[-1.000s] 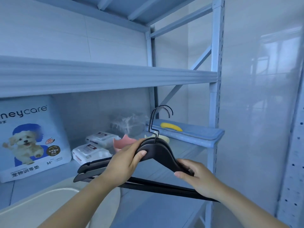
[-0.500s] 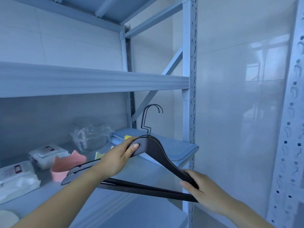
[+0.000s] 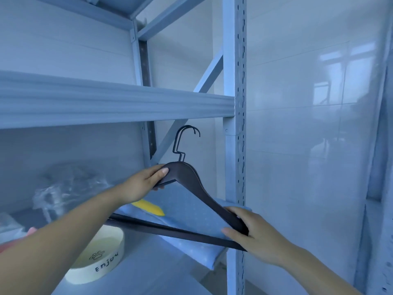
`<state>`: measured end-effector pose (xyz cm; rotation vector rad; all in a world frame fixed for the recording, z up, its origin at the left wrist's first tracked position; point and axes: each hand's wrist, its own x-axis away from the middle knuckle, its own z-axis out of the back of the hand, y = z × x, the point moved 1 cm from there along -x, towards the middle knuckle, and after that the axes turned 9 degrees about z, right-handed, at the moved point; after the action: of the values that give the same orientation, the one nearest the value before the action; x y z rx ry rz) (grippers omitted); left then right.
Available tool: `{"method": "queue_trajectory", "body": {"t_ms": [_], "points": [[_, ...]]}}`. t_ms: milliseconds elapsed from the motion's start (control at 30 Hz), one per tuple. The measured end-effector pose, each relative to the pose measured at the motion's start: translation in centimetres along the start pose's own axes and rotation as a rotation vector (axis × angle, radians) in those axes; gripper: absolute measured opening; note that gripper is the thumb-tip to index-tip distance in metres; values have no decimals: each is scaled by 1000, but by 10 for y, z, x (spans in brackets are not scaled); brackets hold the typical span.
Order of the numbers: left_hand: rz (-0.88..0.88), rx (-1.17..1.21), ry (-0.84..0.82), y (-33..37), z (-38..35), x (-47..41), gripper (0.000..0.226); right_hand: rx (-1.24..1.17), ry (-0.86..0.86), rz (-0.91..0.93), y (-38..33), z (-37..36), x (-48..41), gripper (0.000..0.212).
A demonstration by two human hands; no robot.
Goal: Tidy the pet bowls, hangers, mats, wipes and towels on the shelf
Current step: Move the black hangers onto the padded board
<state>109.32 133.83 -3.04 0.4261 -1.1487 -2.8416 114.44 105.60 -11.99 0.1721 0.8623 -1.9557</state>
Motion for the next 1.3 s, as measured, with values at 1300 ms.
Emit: {"method": "queue_trajectory", "body": {"t_ms": [1300], "points": [[29, -483, -25, -89, -62, -114, 44, 1, -332, -104, 92, 0, -104, 26]]}}
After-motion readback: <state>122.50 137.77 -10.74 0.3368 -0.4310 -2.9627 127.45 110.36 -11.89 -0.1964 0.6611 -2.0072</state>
